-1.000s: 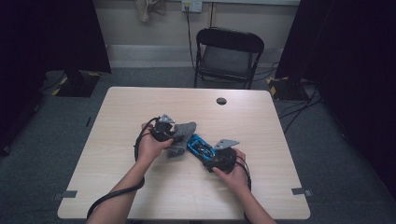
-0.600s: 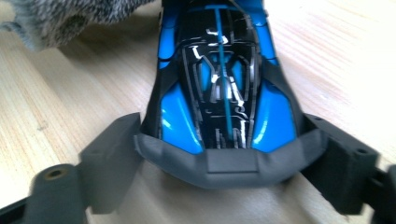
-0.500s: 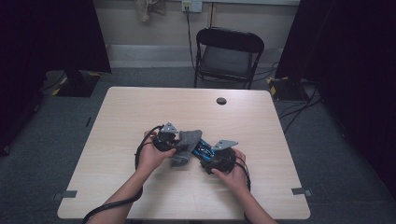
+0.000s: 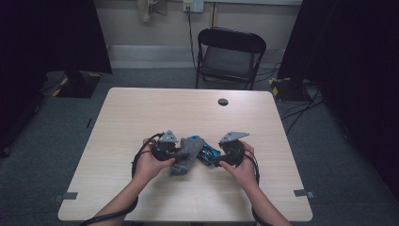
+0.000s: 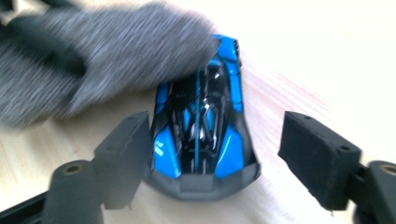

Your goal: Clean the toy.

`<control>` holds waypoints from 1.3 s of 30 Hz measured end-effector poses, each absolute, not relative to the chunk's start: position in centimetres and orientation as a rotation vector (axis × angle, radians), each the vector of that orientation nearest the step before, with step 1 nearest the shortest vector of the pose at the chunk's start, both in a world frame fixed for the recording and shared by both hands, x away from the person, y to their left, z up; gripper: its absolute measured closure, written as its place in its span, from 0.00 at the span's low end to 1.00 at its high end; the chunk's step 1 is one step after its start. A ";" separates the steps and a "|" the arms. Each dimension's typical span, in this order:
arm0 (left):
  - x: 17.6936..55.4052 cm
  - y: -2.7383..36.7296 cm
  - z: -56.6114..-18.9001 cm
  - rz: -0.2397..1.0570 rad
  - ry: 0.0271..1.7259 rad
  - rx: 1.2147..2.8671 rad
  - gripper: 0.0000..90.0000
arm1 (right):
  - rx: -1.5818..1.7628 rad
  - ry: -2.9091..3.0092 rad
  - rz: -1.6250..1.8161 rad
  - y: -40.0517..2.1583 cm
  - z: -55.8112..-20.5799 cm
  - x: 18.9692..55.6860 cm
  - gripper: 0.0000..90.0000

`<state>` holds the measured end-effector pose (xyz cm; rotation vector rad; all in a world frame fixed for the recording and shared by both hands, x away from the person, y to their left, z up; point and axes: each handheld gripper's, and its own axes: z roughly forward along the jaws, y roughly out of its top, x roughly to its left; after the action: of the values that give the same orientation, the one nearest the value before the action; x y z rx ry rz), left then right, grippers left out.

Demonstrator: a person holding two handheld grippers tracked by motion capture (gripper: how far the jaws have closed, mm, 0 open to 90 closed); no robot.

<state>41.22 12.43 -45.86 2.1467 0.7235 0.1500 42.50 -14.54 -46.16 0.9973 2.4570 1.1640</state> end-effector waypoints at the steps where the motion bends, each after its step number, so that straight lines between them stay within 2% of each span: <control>1: 40.8 12.3 -45.9 0.138 0.717 2.148 0.76 | 1.013 2.456 1.161 -14.5 -46.1 42.8 0.29; 6: 39.2 11.4 -46.6 0.096 0.663 2.194 0.76 | 1.082 2.480 1.143 -14.0 -46.7 43.7 0.31; 10: 38.8 11.0 -47.6 0.099 0.660 2.195 0.72 | 1.073 2.524 1.104 -13.3 -47.4 43.9 0.41; 14: 39.1 10.5 -47.7 0.196 0.642 2.164 0.40 | 1.096 2.525 1.135 -13.4 -47.5 43.9 0.44; 16: 39.4 10.2 -47.7 0.233 0.647 2.157 0.32 | 1.097 2.529 1.141 -13.4 -47.5 44.0 0.44; 18: 39.7 9.8 -47.8 0.251 0.651 2.156 0.28 | 1.098 2.528 1.131 -13.4 -47.5 43.9 0.44; 20: 40.1 9.4 -48.2 0.253 0.659 2.169 0.30 | 1.098 2.527 1.140 -13.5 -47.5 43.9 0.44; 21: 40.2 9.3 -48.5 0.245 0.652 2.180 0.34 | 1.097 2.526 1.145 -13.5 -47.6 43.9 0.44; 23: 40.2 9.4 -48.8 0.226 0.643 2.194 0.54 | 1.114 2.524 1.157 -13.6 -47.6 44.0 0.44; 25: 40.1 9.7 -48.5 0.185 0.659 2.189 0.68 | 1.118 2.523 1.158 -13.6 -47.7 44.0 0.45; 27: 39.8 10.0 -48.0 0.135 0.667 2.181 0.73 | 1.115 2.519 1.162 -13.7 -47.7 44.0 0.45; 35: 37.1 10.1 -47.7 0.016 0.624 2.230 0.77 | 1.140 2.520 1.173 -13.8 -47.8 44.0 0.45; 37: 37.1 9.7 -47.9 0.047 0.600 2.243 0.76 | 1.144 2.513 1.180 -13.8 -47.8 44.0 0.45; 39: 37.3 9.2 -48.2 0.160 0.576 2.240 0.68 | 1.143 2.513 1.181 -13.8 -47.8 44.0 0.45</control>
<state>37.27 9.18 -48.18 2.2403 0.5758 0.1596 43.96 -13.84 -47.82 1.1434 2.5126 1.1814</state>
